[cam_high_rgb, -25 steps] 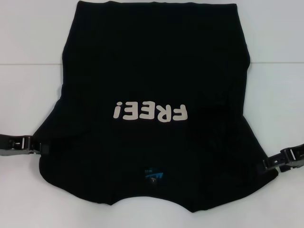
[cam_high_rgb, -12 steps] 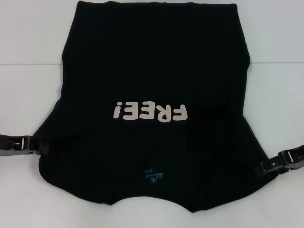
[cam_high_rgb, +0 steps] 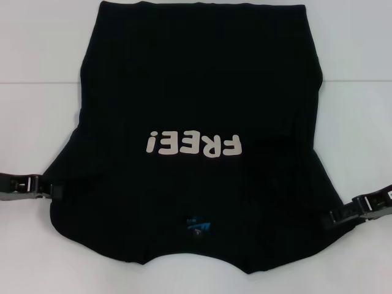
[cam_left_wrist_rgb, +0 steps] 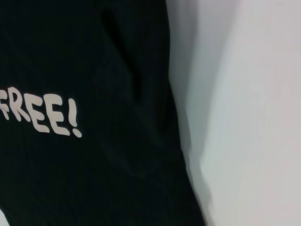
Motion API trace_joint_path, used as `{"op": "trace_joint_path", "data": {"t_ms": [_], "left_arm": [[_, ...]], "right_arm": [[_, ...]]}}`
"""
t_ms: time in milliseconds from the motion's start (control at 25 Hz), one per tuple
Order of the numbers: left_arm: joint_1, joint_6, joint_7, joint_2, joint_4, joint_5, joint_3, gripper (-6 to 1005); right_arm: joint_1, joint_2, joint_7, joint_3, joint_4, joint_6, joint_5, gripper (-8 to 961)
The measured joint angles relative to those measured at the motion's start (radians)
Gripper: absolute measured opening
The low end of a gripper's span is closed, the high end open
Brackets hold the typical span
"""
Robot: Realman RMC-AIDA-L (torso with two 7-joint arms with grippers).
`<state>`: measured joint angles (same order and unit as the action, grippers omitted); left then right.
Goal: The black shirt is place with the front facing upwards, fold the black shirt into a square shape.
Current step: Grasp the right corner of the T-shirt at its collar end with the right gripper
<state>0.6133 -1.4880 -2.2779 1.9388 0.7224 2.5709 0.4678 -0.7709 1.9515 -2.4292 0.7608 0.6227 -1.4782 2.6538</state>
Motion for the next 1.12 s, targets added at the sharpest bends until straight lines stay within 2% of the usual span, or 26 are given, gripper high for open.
{"op": "trace_joint_path", "data": {"t_ms": [320,600,880,1120], "left_arm": [[0.002,0.001,0.000,0.000,0.000,0.000,0.000,27],[0.002,0.003,0.000,0.000,0.000,0.000,0.000,27],[0.002,0.003,0.000,-0.001,0.000,0.000,0.000,26],[0.002,0.003,0.008,-0.001,0.000,0.000,0.000,26]], "right_arm": [[-0.008,0.007,0.003,0.000,0.000,-0.006,-0.005,909],[-0.030,0.029,0.015,0.000,0.000,-0.018,-0.008,907],[-0.030,0.030,0.012,-0.007,0.007,-0.016,-0.008,906],[-0.028,0.030,0.016,-0.001,0.006,-0.013,-0.002,703]]}}
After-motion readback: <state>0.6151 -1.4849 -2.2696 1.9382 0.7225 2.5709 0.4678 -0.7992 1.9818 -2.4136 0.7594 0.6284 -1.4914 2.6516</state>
